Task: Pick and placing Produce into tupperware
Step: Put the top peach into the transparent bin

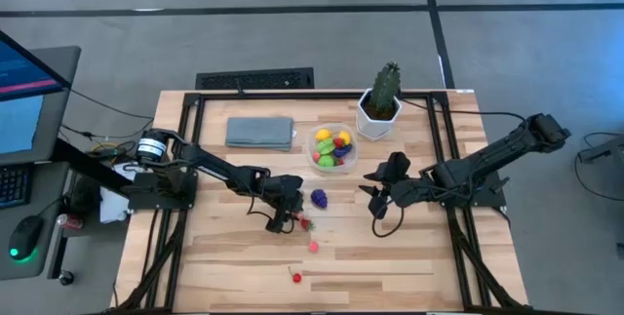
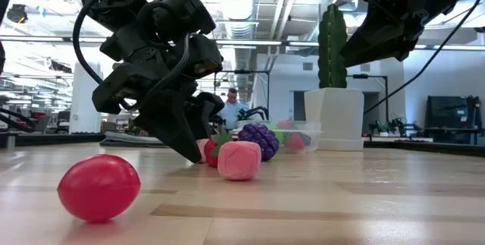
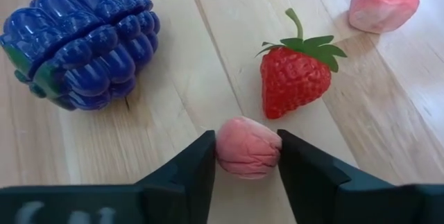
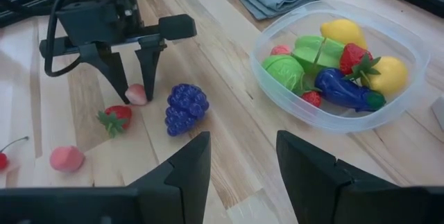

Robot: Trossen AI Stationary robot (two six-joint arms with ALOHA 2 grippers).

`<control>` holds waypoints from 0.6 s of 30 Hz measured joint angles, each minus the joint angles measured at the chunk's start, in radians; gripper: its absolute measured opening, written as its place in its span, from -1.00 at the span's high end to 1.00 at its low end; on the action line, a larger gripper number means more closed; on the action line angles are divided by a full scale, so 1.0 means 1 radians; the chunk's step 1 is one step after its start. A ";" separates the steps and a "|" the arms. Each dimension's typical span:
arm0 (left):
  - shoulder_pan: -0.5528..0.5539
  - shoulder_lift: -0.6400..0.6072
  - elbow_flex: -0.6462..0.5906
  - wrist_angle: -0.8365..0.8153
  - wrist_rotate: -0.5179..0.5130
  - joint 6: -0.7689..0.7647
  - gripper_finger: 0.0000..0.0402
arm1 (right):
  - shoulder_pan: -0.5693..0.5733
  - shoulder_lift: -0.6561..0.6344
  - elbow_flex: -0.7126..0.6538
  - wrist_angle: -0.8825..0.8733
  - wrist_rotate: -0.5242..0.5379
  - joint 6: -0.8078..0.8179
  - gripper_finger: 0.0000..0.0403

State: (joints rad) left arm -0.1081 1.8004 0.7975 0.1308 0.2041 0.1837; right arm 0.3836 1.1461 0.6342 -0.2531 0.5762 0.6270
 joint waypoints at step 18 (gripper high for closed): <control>0.001 0.001 0.012 -0.012 0.009 -0.048 0.46 | 0.000 0.000 -0.001 0.000 0.000 0.001 0.07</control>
State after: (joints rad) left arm -0.1070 1.8015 0.8091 0.1193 0.2127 0.1359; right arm 0.3836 1.1464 0.6334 -0.2535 0.5762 0.6277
